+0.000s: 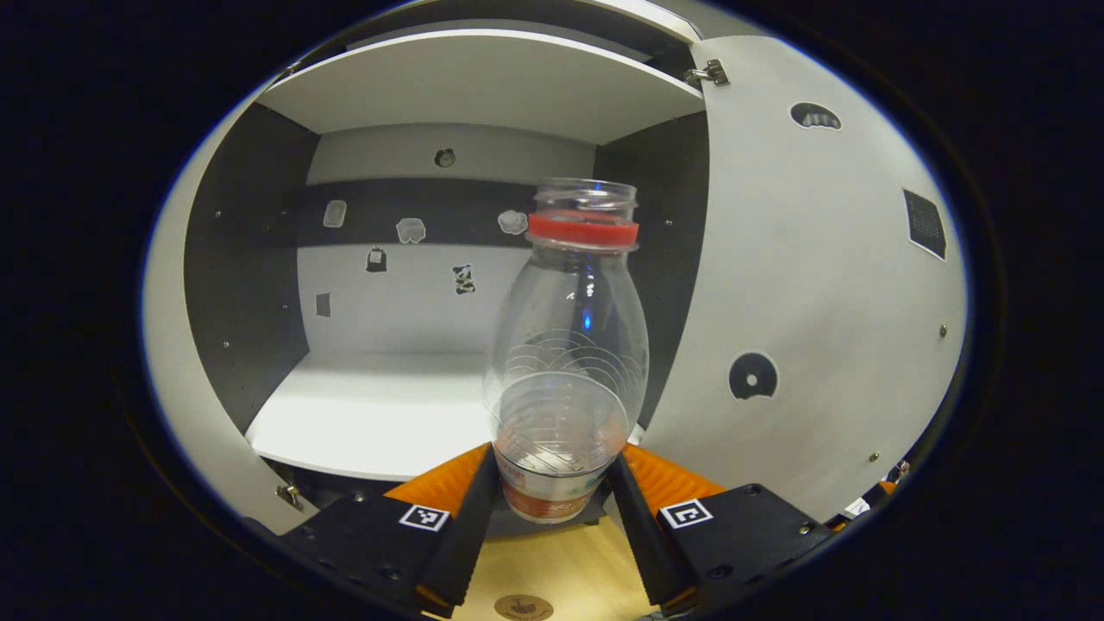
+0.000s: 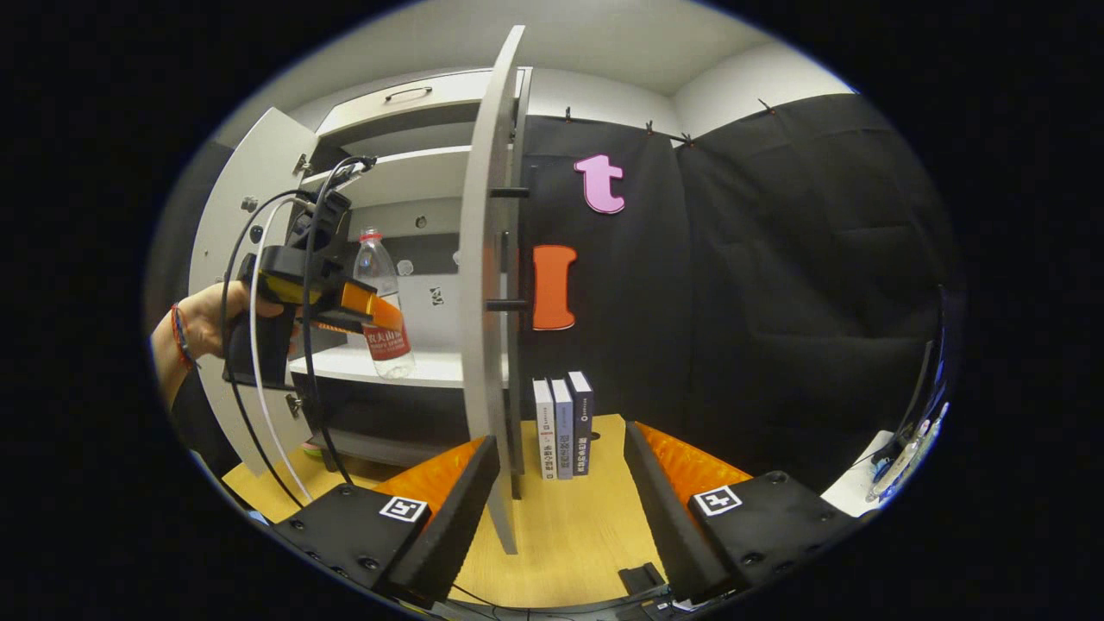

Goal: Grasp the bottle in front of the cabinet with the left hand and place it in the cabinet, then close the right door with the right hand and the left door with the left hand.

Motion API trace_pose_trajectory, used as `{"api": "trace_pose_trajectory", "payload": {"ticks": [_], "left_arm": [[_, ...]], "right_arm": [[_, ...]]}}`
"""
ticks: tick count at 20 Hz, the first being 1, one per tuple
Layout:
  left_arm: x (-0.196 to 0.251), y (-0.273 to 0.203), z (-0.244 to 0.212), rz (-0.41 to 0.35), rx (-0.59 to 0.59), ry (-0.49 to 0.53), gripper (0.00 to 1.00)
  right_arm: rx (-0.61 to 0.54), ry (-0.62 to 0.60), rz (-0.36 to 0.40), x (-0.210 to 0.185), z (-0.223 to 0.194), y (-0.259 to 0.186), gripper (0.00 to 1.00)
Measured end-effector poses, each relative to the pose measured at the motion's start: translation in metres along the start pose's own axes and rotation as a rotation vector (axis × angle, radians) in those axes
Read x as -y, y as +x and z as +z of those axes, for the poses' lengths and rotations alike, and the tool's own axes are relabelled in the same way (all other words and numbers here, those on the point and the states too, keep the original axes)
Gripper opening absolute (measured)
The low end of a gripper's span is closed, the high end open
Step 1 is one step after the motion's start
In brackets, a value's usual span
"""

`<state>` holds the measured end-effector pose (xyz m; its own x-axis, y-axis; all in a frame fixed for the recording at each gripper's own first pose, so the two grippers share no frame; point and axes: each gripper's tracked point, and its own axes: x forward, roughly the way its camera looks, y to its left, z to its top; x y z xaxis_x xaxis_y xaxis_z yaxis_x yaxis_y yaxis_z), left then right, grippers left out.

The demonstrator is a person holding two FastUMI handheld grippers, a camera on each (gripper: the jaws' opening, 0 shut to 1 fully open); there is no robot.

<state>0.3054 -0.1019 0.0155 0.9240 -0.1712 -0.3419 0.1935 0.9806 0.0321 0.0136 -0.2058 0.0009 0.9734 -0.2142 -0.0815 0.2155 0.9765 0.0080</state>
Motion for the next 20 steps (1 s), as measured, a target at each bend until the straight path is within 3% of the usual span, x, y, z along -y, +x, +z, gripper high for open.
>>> {"api": "trace_pose_trajectory", "payload": {"ticks": [8,12,20], "left_arm": [[-0.032,0.074,0.01,0.069,-0.055,0.008,0.75],[-0.045,0.105,-0.002,0.078,-0.124,-0.01,0.74],[-0.043,0.118,-0.008,0.076,-0.156,-0.026,0.78]], "right_arm": [[-0.017,0.018,-0.099,0.062,-0.007,0.01,0.96],[-0.037,0.032,-0.125,0.07,-0.012,0.012,0.96],[-0.057,0.046,-0.151,0.076,-0.022,0.021,0.96]]}}
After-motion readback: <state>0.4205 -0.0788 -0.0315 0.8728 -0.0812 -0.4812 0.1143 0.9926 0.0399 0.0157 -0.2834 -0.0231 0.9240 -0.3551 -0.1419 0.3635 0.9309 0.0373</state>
